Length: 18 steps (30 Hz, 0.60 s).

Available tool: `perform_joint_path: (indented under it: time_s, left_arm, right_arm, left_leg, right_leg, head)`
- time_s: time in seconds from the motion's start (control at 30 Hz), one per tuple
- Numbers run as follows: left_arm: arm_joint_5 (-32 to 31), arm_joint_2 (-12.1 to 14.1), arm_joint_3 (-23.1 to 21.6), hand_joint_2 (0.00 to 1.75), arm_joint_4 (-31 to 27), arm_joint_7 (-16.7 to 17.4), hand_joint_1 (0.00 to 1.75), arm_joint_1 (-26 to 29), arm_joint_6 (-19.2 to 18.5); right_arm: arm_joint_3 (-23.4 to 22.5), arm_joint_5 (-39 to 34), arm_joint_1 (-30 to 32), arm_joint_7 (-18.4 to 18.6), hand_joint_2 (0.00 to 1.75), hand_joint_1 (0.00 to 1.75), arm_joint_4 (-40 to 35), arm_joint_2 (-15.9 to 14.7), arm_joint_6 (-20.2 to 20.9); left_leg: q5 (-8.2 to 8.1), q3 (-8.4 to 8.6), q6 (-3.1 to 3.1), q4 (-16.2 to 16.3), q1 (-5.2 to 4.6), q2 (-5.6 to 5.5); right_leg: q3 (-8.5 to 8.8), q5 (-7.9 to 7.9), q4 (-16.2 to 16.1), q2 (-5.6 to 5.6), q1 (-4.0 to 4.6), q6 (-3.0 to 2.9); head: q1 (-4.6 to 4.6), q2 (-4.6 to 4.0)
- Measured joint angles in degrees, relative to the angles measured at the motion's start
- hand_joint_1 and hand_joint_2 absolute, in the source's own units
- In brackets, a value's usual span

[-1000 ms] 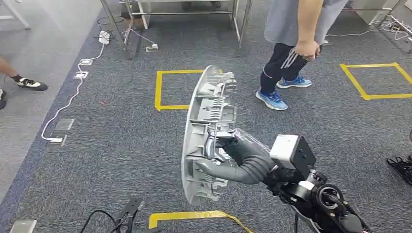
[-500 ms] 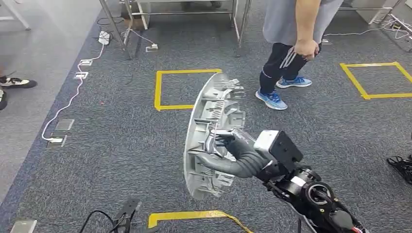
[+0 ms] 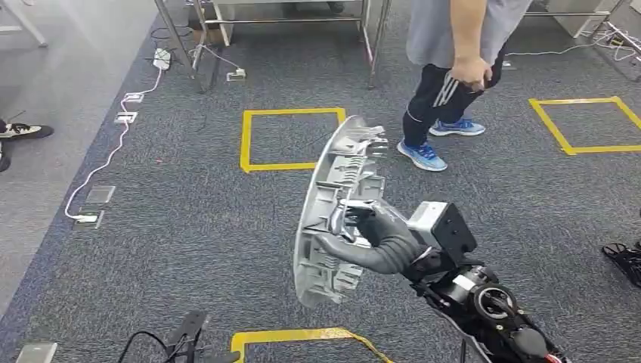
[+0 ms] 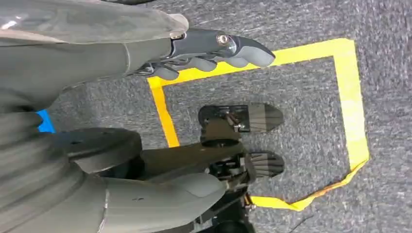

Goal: Take the parts from the cabinet and place them on the table.

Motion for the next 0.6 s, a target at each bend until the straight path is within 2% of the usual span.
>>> perform_joint_path:
  time_s: [0.23,0.33,0.47,0.6]
  left_arm:
    - [-0.9,-0.1,0.2,1.75,0.0,1.2,0.00,-0.1,0.4]
    - [-1.4,-0.3,0.2,1.75,0.0,1.4,0.00,-0.3,-0.7]
    - [-3.1,-0.7,0.2,1.75,0.0,4.5,0.00,-0.7,-1.8]
    - [-3.1,-0.8,0.2,1.75,0.0,6.1,0.00,-0.1,-1.8]
  right_arm:
    - [-2.1,0.2,0.9,0.4,1.75,1.75,-1.6,0.0,-2.1]
    - [-3.0,-0.2,1.4,0.2,1.75,1.75,-1.7,0.0,-2.5]
    - [-5.2,-1.3,2.5,-0.9,1.75,1.75,-2.2,-0.1,-2.8]
    - [-7.4,-1.3,3.6,-0.6,1.75,1.75,-3.2,-0.4,-2.6]
  left_leg:
    - [0.00,0.02,0.00,0.0,0.00,0.02]
    - [0.00,0.01,0.00,0.0,0.00,0.03]
    - [0.00,0.02,0.00,0.0,0.00,0.02]
    - [0.00,0.01,0.00,0.0,0.00,0.03]
  right_leg:
    - [-0.02,0.00,0.0,0.03,0.00,0.00]
    - [-0.03,0.00,0.0,0.03,0.00,0.00]
    - [-0.02,0.00,0.0,0.04,-0.01,0.00]
    - [-0.03,0.00,0.0,0.05,0.00,0.00]
  head:
    - [-0.07,0.00]
    - [-0.07,0.00]
    - [-0.09,0.00]
    - [-0.11,0.00]
